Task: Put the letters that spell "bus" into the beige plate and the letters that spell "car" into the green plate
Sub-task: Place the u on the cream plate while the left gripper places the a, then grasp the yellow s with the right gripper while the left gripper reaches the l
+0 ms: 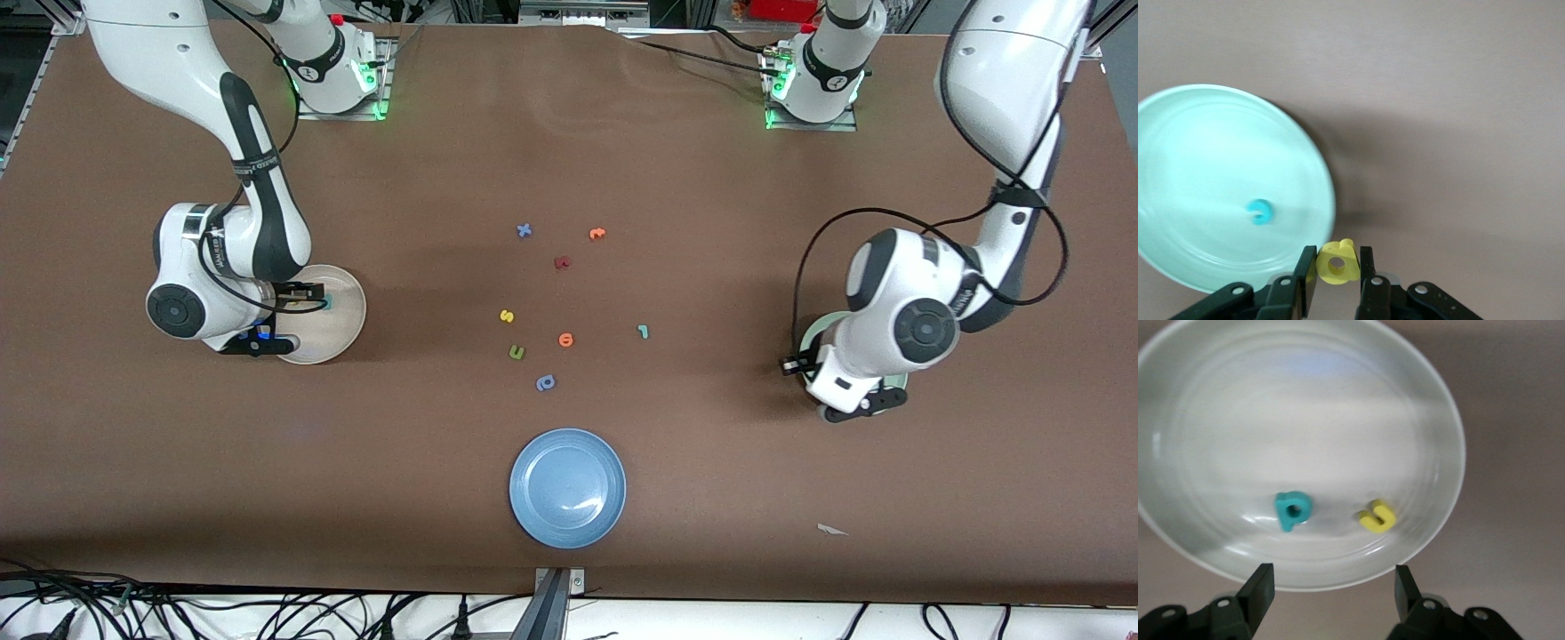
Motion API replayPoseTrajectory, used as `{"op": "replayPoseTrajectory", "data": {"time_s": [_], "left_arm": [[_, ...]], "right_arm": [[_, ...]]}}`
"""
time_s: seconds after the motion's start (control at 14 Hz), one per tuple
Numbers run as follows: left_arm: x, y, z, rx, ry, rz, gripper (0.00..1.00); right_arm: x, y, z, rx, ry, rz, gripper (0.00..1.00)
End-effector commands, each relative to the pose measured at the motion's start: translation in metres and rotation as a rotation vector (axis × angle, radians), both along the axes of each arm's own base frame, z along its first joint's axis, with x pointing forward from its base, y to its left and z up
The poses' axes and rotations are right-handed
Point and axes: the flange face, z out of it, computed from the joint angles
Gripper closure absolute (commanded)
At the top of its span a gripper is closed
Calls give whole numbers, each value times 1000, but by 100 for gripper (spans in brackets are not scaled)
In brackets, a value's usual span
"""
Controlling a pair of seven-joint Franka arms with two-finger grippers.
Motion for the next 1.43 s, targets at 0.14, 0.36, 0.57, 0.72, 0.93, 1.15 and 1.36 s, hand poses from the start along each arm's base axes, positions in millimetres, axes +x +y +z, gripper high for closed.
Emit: {"op": "replayPoseTrajectory", "data": {"time_s": [0.14, 0.36, 0.57, 0.72, 0.93, 1.15, 1.36], "left_arm": [[-8, 89, -9, -24, 56, -138, 97], [-11, 121, -30, 15, 84, -190, 97], [-12, 134, -44, 25, 95, -187, 93], [-12, 133, -47, 22, 99, -188, 75], [-10, 134, -43, 22, 91, -185, 0], [-6, 125, -25, 20, 68, -178, 0], [-3, 89, -2, 10, 32, -173, 0]], "right_arm": [[11, 104, 42, -11, -31, -174, 22], [19, 149, 64, -2, -81, -284, 23], [19, 191, 78, 84, -97, -376, 23], [30, 208, 74, 116, -173, -447, 23], [12, 267, 56, 88, -229, -483, 23], [-9, 316, 34, 66, -269, -520, 24], [-18, 330, 10, 55, -281, -537, 28]]}}
